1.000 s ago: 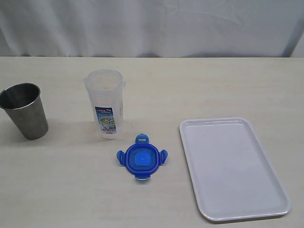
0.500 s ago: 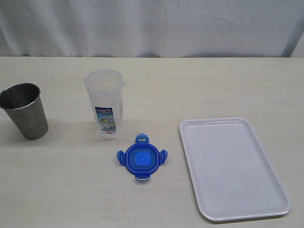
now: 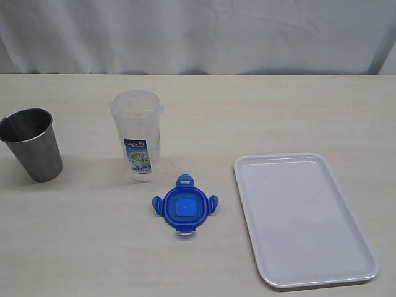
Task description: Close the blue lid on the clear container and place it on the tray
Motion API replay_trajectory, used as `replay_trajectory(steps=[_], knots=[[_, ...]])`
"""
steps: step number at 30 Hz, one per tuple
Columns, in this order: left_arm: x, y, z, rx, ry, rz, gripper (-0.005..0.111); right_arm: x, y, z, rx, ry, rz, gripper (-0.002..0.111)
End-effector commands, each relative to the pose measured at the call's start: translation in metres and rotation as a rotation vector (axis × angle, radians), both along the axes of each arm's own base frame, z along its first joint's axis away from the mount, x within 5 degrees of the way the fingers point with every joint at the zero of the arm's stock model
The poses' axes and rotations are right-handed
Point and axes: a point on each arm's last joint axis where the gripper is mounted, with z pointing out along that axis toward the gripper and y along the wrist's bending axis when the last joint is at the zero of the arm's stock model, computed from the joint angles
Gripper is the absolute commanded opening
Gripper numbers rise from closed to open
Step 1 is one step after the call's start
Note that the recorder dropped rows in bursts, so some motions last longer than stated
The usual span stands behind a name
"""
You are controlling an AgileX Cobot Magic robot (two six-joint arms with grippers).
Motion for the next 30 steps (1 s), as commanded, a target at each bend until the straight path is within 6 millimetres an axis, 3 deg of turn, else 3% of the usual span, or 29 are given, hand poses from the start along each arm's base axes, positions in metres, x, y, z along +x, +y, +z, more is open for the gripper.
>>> replay_trajectory(steps=[1, 12, 19, 26, 30], knots=[[0.000, -0.001, 0.000, -0.007, 0.000, -0.021, 0.000, 0.000, 0.000, -0.001, 0.003, 0.005, 0.002, 0.004], [-0.002, -0.002, 0.007, -0.004, -0.023, -0.030, 0.000, 0.000, 0.000, -0.001, 0.003, 0.005, 0.002, 0.004], [-0.005, -0.020, 0.009, 0.142, -0.062, -0.194, 0.000, 0.000, 0.000, -0.001, 0.003, 0.005, 0.002, 0.004], [0.021, -0.014, -0.015, 0.141, 0.146, -0.145, 0.000, 0.000, 0.000, -0.001, 0.003, 0.005, 0.002, 0.004], [0.032, -0.021, -0.019, 0.219, 0.217, -0.224, 0.000, 0.000, 0.000, -0.001, 0.003, 0.005, 0.002, 0.004]])
